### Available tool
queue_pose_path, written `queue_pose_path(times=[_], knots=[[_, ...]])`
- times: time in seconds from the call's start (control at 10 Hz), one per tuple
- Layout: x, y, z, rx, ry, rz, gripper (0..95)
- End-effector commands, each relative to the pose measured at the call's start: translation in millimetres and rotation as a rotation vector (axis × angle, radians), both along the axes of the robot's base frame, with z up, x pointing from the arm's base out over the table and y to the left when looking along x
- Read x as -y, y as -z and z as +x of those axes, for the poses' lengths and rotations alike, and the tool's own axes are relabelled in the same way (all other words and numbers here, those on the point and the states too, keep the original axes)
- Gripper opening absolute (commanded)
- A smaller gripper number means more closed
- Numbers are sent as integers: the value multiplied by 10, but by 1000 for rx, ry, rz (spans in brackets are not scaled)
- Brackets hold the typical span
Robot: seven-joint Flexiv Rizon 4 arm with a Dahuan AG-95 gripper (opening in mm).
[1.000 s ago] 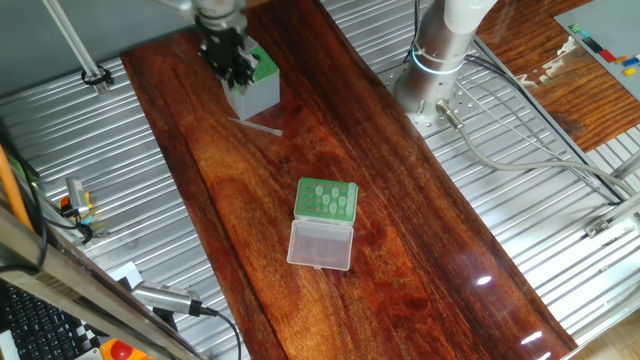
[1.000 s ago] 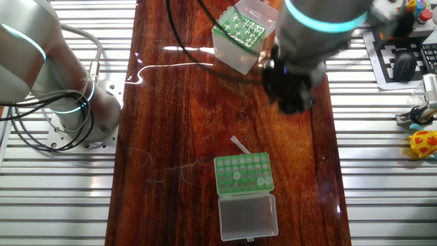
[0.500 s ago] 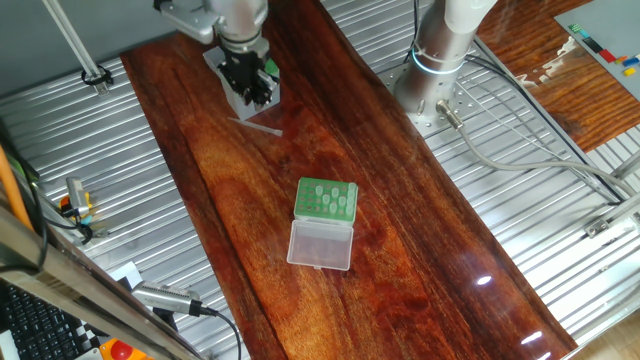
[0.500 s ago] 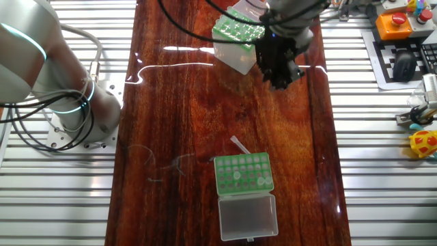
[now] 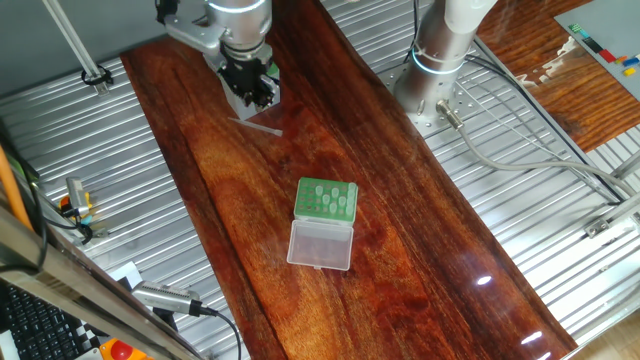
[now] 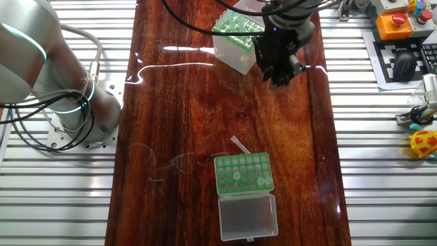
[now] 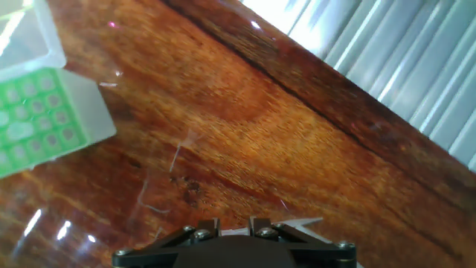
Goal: Transfer all large pipette tips from one holder to another
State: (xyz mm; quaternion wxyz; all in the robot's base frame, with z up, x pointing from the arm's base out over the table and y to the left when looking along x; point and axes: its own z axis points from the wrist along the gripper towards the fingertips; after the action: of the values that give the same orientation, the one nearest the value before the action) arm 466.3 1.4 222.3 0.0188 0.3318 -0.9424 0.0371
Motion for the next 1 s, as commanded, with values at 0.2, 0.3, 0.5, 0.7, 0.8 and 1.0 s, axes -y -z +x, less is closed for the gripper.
queue_pose_path(times=[0.2, 0.3, 0.5, 0.7, 0.8, 1.0], knots=[[-769, 112, -206, 23, 44, 85, 190], [-864, 93, -227, 22, 71, 84, 190], [-797, 73, -227, 20, 79, 104, 0], [-797, 73, -227, 8, -7, 147, 0], [-797, 73, -227, 7, -77, 152, 190], [-858, 86, -229, 8, -99, 164, 190]])
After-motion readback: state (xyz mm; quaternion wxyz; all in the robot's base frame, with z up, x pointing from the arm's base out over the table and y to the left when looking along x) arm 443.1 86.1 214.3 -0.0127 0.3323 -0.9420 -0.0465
